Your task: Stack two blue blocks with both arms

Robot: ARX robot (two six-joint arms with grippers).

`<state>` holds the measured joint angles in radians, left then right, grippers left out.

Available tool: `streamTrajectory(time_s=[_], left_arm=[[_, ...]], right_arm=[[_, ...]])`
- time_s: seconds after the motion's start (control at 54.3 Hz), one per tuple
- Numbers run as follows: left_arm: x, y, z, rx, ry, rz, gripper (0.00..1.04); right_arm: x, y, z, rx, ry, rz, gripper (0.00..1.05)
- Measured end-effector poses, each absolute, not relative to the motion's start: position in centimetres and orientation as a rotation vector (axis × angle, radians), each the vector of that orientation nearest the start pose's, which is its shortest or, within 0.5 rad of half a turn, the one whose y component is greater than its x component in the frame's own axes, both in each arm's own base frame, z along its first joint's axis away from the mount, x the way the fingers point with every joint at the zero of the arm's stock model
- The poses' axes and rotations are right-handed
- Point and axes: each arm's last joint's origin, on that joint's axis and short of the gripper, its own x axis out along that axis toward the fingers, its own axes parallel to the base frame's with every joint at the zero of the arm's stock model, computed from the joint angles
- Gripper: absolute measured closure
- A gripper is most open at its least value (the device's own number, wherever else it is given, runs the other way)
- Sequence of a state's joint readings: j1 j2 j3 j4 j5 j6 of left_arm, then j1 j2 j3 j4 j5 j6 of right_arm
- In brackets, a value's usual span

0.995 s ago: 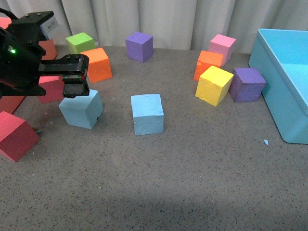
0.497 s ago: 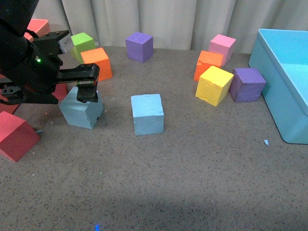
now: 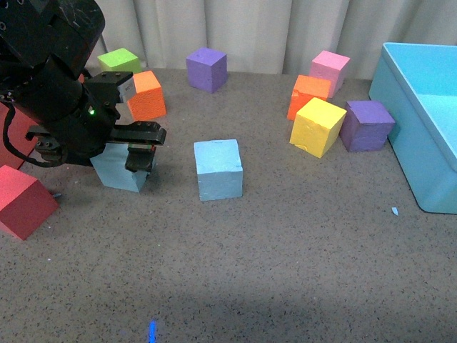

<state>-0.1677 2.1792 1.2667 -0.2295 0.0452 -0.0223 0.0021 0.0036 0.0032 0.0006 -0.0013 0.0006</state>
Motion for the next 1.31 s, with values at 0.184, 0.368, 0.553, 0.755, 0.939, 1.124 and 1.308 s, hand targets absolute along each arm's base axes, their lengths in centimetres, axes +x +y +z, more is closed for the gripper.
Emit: streamTrajectory(time_s=[0.184, 0.368, 0.553, 0.755, 0.939, 1.124, 1.308], left_arm=[[40.3, -7.0, 7.8, 0.040, 1.131, -0.182, 0.53], [39.5, -8.0, 10.6, 0.013, 1.085, -0.145, 0.60], [38.4, -10.3, 13.9, -0.046, 1.047, -0.092, 0.62], [37.6, -15.9, 16.3, -0.116, 1.057, -0.029, 0.63], [37.7, -19.3, 16.4, -0.117, 1.059, -0.019, 0.63], [38.0, -21.2, 15.1, -0.132, 1.096, 0.032, 0.64], [38.0, -21.4, 15.0, -0.160, 1.116, 0.067, 0.64]], right_arm=[[9.8, 0.0, 16.4, 0.001, 0.000, 0.003, 0.09], [9.8, 0.0, 16.4, 0.001, 0.000, 0.003, 0.09], [9.8, 0.0, 16.4, 0.001, 0.000, 0.003, 0.09], [9.8, 0.0, 16.4, 0.001, 0.000, 0.003, 0.09], [9.8, 0.0, 16.4, 0.001, 0.000, 0.003, 0.09], [9.8, 0.0, 16.4, 0.001, 0.000, 0.003, 0.09], [9.8, 0.0, 16.4, 0.001, 0.000, 0.003, 0.09]])
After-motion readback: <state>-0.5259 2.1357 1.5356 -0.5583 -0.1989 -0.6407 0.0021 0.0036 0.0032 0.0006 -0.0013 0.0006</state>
